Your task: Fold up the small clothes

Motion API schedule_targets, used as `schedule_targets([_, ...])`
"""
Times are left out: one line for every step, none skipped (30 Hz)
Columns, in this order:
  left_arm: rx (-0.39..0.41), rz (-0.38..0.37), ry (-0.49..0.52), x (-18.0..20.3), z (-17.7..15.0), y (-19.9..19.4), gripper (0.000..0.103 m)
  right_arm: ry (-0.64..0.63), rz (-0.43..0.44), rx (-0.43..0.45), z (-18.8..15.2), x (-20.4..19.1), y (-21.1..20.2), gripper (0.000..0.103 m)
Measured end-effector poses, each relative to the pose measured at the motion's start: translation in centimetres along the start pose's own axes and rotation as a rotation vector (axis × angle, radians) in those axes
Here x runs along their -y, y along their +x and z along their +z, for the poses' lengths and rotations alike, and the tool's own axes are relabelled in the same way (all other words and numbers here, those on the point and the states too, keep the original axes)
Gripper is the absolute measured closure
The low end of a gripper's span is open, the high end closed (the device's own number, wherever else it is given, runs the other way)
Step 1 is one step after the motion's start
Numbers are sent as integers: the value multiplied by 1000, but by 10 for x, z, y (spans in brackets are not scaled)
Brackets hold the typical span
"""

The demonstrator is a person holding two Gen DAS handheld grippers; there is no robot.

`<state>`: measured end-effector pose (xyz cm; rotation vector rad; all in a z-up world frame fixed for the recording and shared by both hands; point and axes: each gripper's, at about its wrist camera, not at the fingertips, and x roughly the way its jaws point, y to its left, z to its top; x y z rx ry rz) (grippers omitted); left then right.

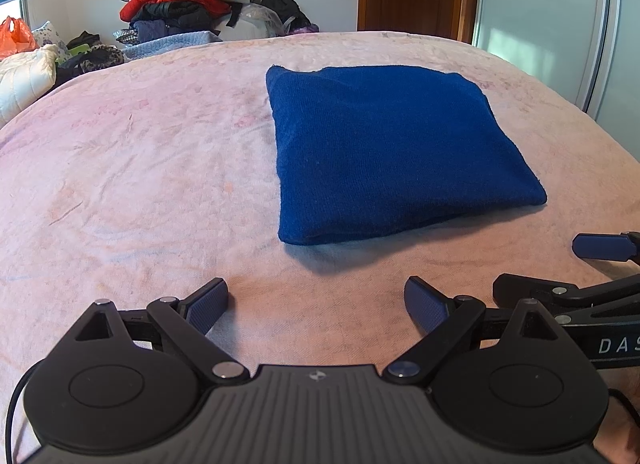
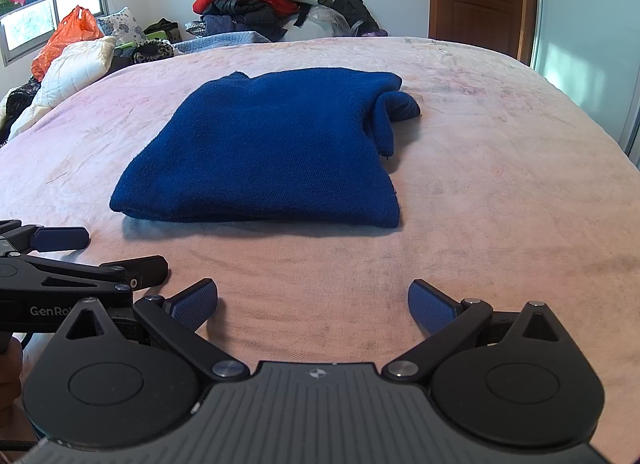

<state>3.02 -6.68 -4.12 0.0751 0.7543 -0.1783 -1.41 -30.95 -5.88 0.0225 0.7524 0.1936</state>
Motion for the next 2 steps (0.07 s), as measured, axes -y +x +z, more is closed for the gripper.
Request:
schedule_targets([5,-4,5,0,1,-1,7,0,0,0,0,0,0,0])
schedule_targets([14,-9,12,-2,3,-4,7,2,1,1,0,0,-1,0])
